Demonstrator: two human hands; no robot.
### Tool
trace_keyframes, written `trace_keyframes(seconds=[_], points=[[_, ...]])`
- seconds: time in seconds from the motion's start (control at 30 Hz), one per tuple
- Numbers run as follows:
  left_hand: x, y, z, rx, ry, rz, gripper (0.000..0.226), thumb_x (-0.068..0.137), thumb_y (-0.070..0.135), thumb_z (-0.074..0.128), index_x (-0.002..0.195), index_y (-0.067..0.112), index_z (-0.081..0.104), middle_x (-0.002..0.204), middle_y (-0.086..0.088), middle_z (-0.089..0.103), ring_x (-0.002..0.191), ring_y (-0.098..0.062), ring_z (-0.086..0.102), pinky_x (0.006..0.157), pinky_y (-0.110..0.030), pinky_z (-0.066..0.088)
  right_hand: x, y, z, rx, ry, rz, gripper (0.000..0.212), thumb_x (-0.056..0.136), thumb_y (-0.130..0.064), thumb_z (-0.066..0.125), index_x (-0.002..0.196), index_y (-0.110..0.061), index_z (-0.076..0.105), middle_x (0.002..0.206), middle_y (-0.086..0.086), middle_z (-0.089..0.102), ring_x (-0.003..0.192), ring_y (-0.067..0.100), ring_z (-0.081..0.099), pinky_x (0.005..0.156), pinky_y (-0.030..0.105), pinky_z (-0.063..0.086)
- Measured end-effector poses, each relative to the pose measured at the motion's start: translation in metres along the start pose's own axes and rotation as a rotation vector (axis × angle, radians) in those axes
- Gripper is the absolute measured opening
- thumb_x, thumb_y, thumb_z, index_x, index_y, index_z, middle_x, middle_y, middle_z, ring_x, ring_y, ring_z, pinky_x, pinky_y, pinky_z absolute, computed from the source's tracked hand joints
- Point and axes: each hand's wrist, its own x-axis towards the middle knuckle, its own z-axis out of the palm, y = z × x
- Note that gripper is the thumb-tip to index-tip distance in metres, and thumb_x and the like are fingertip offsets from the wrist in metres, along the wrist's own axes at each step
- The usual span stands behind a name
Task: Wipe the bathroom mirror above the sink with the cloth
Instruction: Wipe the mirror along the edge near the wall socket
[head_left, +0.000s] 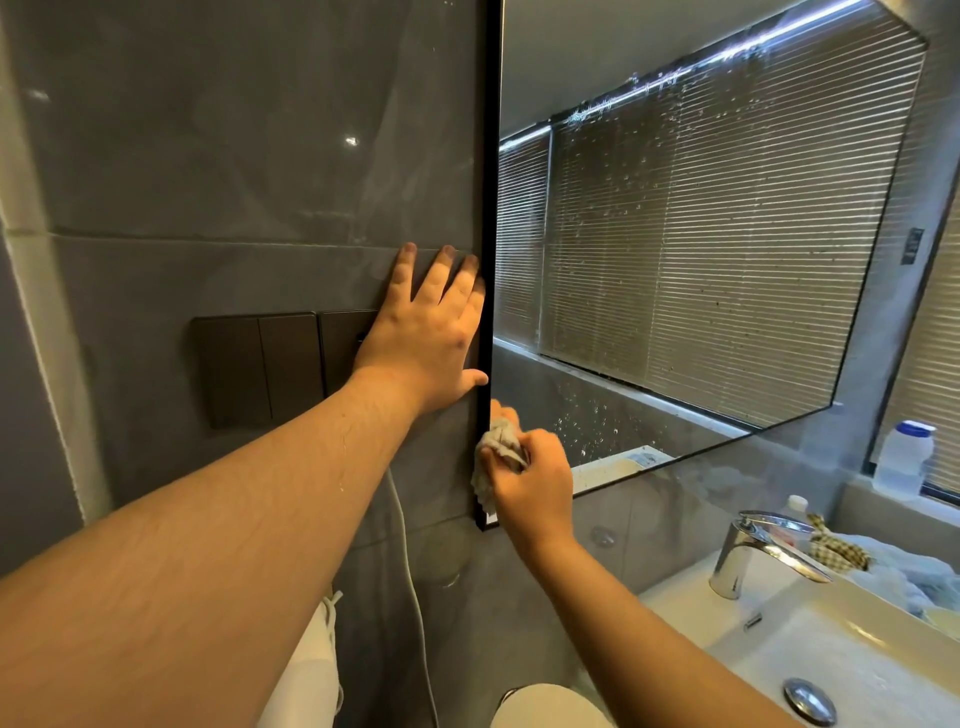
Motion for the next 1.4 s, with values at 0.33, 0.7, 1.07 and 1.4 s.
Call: trace_keyframes(seconds=[0.33,0.7,1.07,1.4], points=[[-0.001,0.000,0.000,-0.001,0.007,0.000,0.099,0.081,0.078,0.039,0.151,0.012,0.020,0.160,-0.013,0.014,0.147,-0.036,0.006,0.114,-0.064,0.001,-0.028,0.020,0.005,-0.038,-0.044,-0.019,0.046,0.084,-0.014,0.077,0.078,-0.039,0.039,0.084,-0.021,0.045,0.079,-0.014,0.050,0.067,0.002,0.034],[-0.001,0.001,0.001,-0.006,0.019,0.000,0.100,0.080,0.078,0.040,0.151,0.011,0.021,0.160,-0.013,0.016,0.147,-0.036,0.008,0.114,-0.064,0.000,-0.054,0.052,0.001,-0.155,-0.181,-0.140,0.040,0.085,-0.006,0.072,0.097,-0.035,0.047,0.098,-0.044,0.046,0.079,0.002,0.047,0.072,0.010,0.036],[0.001,0.001,0.003,-0.012,0.026,-0.001,0.094,0.082,0.070,0.048,0.151,0.011,0.021,0.159,-0.013,0.017,0.147,-0.036,0.009,0.115,-0.064,0.000,-0.003,0.023,0.010,-0.075,0.005,-0.294,0.025,0.084,-0.015,0.071,0.104,-0.026,0.063,0.098,-0.003,0.062,0.088,0.023,0.056,0.080,0.040,0.050],[0.000,0.002,0.005,0.007,0.048,-0.010,0.088,0.085,0.064,0.051,0.150,0.011,0.025,0.159,-0.013,0.020,0.147,-0.035,0.013,0.115,-0.064,0.004,0.061,-0.021,-0.004,-0.115,0.065,-0.496,0.028,0.080,-0.010,0.079,0.107,-0.006,0.073,0.095,0.007,0.060,0.089,0.017,0.056,0.087,0.015,0.043]])
